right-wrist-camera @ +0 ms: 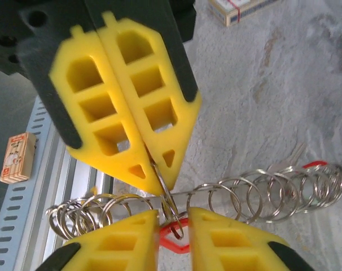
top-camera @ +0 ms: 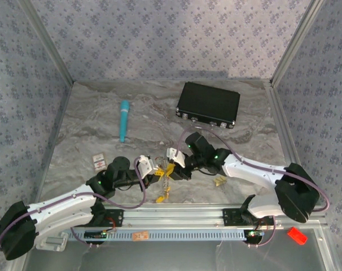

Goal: Put the keys on the keyring

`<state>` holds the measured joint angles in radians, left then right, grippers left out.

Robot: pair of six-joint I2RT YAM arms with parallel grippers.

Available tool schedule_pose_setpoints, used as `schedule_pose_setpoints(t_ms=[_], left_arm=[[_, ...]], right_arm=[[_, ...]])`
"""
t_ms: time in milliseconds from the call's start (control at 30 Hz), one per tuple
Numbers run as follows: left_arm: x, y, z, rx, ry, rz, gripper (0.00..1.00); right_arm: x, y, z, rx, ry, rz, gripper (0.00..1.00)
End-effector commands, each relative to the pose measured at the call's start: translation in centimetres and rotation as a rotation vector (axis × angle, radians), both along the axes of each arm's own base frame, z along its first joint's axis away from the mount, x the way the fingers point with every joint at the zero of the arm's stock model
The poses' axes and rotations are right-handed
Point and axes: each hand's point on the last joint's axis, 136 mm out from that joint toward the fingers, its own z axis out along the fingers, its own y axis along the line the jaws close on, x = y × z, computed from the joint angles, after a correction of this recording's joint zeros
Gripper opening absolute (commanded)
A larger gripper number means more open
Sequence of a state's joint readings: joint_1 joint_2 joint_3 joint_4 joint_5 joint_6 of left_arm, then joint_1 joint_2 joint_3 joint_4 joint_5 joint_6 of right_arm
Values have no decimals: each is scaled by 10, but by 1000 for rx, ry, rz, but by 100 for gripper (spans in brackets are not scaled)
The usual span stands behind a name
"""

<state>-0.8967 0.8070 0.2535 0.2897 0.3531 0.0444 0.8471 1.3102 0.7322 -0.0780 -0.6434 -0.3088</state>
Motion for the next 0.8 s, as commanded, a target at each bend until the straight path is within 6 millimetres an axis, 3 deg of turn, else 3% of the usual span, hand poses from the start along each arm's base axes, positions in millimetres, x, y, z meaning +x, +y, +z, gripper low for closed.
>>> schedule_pose_setpoints(t_ms=[0,167,567,700,767], left_arm=[[-3,-7,17,-59,-53,-39,0],[-3,-8,17,-59,-53,-44,0],[-4,-9,18,-65,-55,-45,0],[-1,-8,18,-59,-50,-29,0],[6,-5,15,-37,-39,20,1]], right_arm=[[1,-1,14,54,-39,-6,24],[1,2,19,79,-40,1,24],[0,5,8,49,-15,22,19],[-1,7,11,51,-20,30,1],[-2,5,13,34,-23,38,0]])
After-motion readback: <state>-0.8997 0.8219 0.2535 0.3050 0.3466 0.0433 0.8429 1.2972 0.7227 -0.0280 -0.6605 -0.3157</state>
